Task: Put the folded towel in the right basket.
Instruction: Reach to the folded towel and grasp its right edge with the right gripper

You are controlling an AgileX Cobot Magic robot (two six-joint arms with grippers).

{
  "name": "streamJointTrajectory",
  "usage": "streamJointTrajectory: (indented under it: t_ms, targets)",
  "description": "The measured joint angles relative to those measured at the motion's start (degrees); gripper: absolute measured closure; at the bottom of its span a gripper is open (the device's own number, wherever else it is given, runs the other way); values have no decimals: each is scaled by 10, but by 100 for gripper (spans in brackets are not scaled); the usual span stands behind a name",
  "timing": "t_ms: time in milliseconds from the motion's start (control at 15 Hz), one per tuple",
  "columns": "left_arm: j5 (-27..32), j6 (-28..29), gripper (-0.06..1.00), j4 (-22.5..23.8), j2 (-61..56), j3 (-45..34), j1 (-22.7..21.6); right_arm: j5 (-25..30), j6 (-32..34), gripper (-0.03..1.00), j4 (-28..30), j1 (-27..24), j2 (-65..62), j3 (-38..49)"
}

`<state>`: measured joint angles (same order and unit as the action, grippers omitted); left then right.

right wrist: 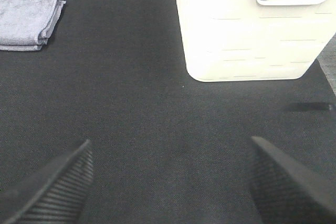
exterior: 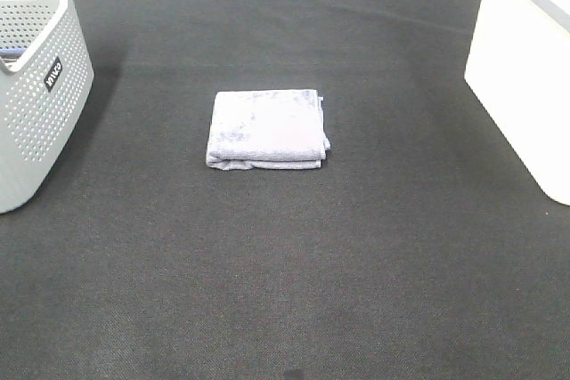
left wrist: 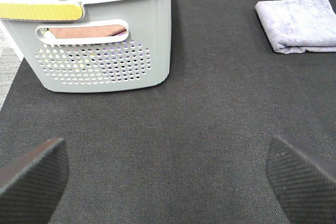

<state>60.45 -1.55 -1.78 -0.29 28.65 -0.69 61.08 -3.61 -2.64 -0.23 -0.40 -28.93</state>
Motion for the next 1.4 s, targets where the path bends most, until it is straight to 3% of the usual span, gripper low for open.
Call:
streamJointTrajectory:
  t_ms: [1400]
  targets:
    - [0, 0, -3, 0, 0, 0, 0, 0, 0, 21, 0, 0, 0, 0]
